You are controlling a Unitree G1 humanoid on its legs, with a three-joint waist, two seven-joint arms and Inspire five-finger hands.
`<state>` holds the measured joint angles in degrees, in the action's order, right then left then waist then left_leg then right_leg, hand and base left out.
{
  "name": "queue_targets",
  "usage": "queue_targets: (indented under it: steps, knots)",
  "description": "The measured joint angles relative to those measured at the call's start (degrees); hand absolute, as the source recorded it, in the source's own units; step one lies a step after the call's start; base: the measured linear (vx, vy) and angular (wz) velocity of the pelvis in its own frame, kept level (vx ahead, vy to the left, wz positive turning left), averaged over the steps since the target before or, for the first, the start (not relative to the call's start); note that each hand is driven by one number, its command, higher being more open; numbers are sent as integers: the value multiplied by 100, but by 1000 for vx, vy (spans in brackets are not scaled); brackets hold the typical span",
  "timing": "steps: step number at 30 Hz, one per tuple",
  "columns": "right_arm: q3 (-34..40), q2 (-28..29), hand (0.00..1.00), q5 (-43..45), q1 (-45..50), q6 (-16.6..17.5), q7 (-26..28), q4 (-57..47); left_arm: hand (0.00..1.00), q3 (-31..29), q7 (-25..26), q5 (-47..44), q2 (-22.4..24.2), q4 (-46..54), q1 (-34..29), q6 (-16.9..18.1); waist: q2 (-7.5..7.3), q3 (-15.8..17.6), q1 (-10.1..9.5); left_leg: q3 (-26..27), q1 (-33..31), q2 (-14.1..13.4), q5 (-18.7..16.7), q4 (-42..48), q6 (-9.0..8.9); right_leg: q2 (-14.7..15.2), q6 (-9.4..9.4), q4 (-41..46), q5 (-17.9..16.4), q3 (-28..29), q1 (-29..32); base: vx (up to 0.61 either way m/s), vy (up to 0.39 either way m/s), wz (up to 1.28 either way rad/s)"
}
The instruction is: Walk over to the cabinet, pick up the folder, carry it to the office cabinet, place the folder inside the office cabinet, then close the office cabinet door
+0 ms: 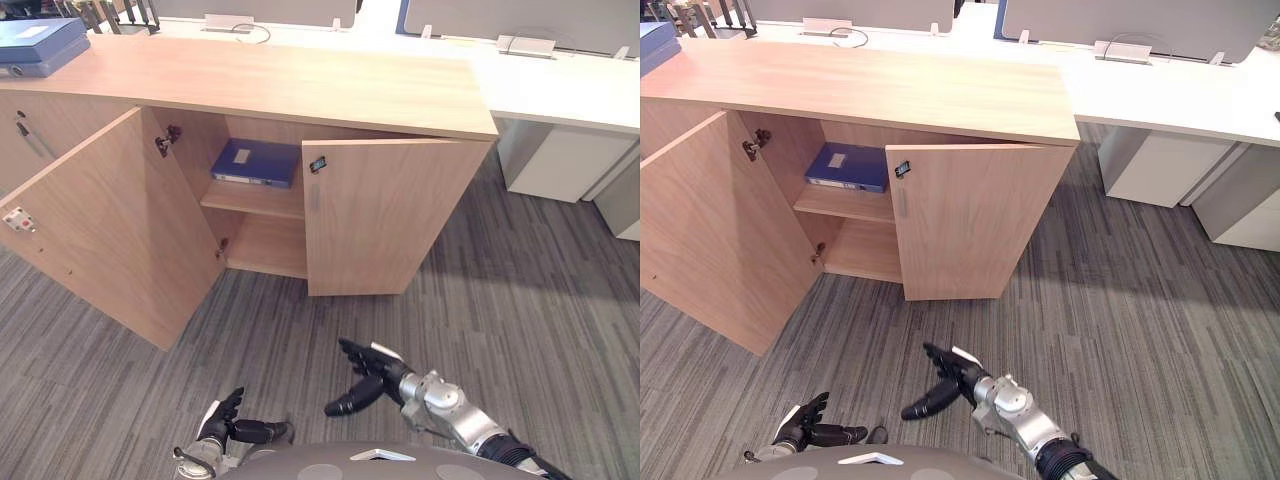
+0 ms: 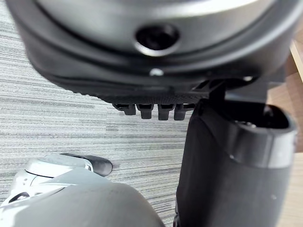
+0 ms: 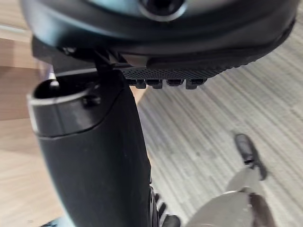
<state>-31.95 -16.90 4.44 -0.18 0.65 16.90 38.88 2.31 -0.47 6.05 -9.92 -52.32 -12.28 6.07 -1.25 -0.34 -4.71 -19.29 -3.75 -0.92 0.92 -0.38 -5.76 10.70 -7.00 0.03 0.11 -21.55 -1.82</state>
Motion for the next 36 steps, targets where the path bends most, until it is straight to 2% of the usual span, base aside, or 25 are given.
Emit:
queue_targets:
  steps: [4,5,6,7,8,9,11,12,14,17,22,24,25,26,27,28,29,30,32,36]
  knots:
    - [13,181,100,-424,74,28,-73,528,100,-33,41,-99,4,-11,-3,-2,2,25,-4,-40,7,51,9,18,14,51,-29,79,-37,-19,-6,-2,5,6]
    - [160,246,100,-571,146,36,-123,639,100,-37,42,-102,6,-11,8,-2,12,57,12,-166,-6,74,18,22,29,74,-17,266,-138,13,18,0,27,44]
    - [384,281,100,-638,269,51,-172,670,100,-27,52,-107,58,-14,55,-14,87,118,63,-389,-61,98,0,35,72,7,286,610,-443,787,160,4,54,72]
    - [519,293,100,-636,355,87,-206,677,100,-15,55,-106,49,-6,105,-16,77,123,116,-550,-129,138,6,61,89,-77,471,760,-658,1406,259,24,101,123]
    - [741,364,100,-636,411,126,-250,769,100,-26,79,-103,-11,62,174,10,-95,170,201,-801,-230,266,29,143,71,-180,332,977,-1043,2559,364,-5,51,113]
    - [869,394,100,-636,398,124,-306,889,100,-116,147,-104,-32,52,221,-11,-159,261,134,-904,-264,338,43,186,32,-235,145,1304,-1262,2809,499,-16,-15,89]
    - [977,358,100,-626,420,128,-392,959,100,-184,157,-107,9,60,134,-38,-110,293,97,-1071,-293,326,100,223,-91,-266,151,1555,-1402,2620,547,-19,-120,54]
    - [1042,320,100,-626,471,128,-403,982,100,-275,156,-117,57,60,96,-49,-50,318,176,-1259,-286,321,132,202,-144,-273,155,1561,-1450,2423,468,-3,-95,72]
    - [1148,317,100,-619,560,125,-426,983,100,-323,161,-131,111,69,100,-97,14,306,159,-1474,-303,311,148,207,-178,-301,165,1511,-1471,2168,347,35,-38,68]
    - [1248,376,100,-656,593,132,-521,991,100,-346,156,-225,113,104,54,-117,2,324,108,-1770,-341,343,167,268,-254,-327,181,1373,-1472,1810,129,67,-13,62]
    - [1499,580,100,-660,598,137,-739,1294,100,-574,201,-440,172,113,74,-134,-72,368,4,-2226,-490,548,185,515,-310,-322,189,1147,-1467,1186,-219,55,-2,62]
    - [1614,632,100,-765,560,141,-811,1404,100,-669,236,-612,227,115,65,-137,-53,414,2,-2211,-577,642,193,682,-319,-317,191,1072,-1465,914,-367,25,24,70]
    - [1721,689,100,-840,509,139,-886,1514,100,-721,292,-683,254,119,61,-147,-51,477,-11,-1933,-612,671,266,756,-259,-292,194,1052,-1467,761,-487,11,46,69]
    - [1862,760,100,-852,471,141,-943,1611,100,-750,317,-769,260,127,62,-149,-72,541,3,-1156,-698,588,326,815,-78,-215,196,1020,-1459,586,-619,1,61,68]
    - [1913,779,100,-857,445,141,-986,1667,100,-766,330,-787,271,151,79,-150,-94,567,2,-712,-756,521,247,883,57,-208,200,1010,-1446,514,-629,-40,62,53]
    - [1975,813,100,-859,415,133,-1037,1731,100,-799,364,-865,306,245,39,-142,-74,588,-14,155,-970,329,122,1175,270,-215,197,1004,-1442,420,-664,-68,51,36]
    - [2036,812,100,-854,415,134,-1060,1739,100,-866,370,-893,334,303,39,-133,-29,613,-19,839,-1105,103,63,1413,343,-234,185,968,-1440,365,-746,-62,30,28]
    - [2034,812,100,-855,408,134,-1079,1757,100,-887,369,-892,333,311,41,-132,-23,611,-20,1040,-1125,46,59,1450,332,-233,169,956,-1448,357,-770,-19,19,19]
    - [2061,845,100,-855,381,133,-1122,1775,100,-889,368,-893,334,286,41,-139,-16,613,-21,1200,-1117,100,129,1414,272,-159,144,865,-1469,372,-808,23,36,5]
    - [2268,1044,100,-855,375,131,-1137,1777,100,-957,346,-893,315,281,87,-141,-173,675,18,1074,-1138,350,307,1197,306,-42,128,675,-1469,347,-844,46,22,23]
